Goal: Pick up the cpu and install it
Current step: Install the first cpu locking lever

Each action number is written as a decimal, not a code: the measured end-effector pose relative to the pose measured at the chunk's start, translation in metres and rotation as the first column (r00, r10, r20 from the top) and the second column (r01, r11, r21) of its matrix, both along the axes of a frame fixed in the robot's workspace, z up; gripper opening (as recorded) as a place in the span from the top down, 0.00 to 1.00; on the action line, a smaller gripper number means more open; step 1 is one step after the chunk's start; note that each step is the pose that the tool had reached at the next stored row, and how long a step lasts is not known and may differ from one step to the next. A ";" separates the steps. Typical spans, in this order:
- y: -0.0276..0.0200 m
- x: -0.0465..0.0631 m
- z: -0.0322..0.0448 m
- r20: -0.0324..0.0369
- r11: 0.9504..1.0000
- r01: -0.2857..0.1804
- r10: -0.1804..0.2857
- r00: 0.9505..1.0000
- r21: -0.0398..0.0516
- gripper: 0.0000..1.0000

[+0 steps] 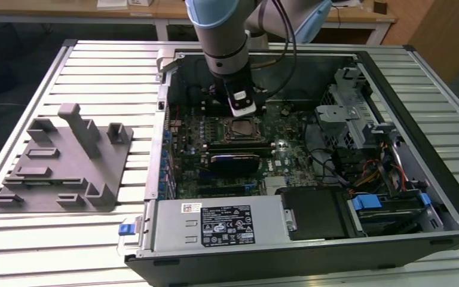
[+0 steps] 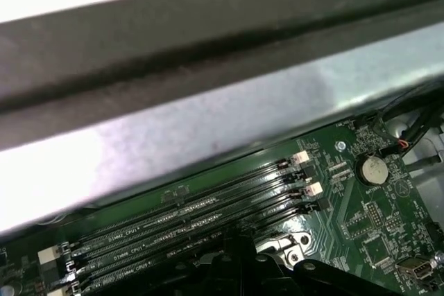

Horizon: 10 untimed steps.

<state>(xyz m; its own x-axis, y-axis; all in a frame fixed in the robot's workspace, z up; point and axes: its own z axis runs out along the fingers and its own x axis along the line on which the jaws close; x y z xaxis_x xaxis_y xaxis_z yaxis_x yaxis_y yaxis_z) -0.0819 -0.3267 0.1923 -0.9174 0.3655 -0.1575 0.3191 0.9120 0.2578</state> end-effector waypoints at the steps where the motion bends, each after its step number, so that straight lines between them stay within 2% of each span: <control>1: 0.0000 0.000 -0.0002 0.000 1.000 0.002 -0.002 1.000 0.000 0.89; 10: 0.0000 0.000 -0.0017 0.000 1.000 0.012 -0.012 1.000 0.000 0.89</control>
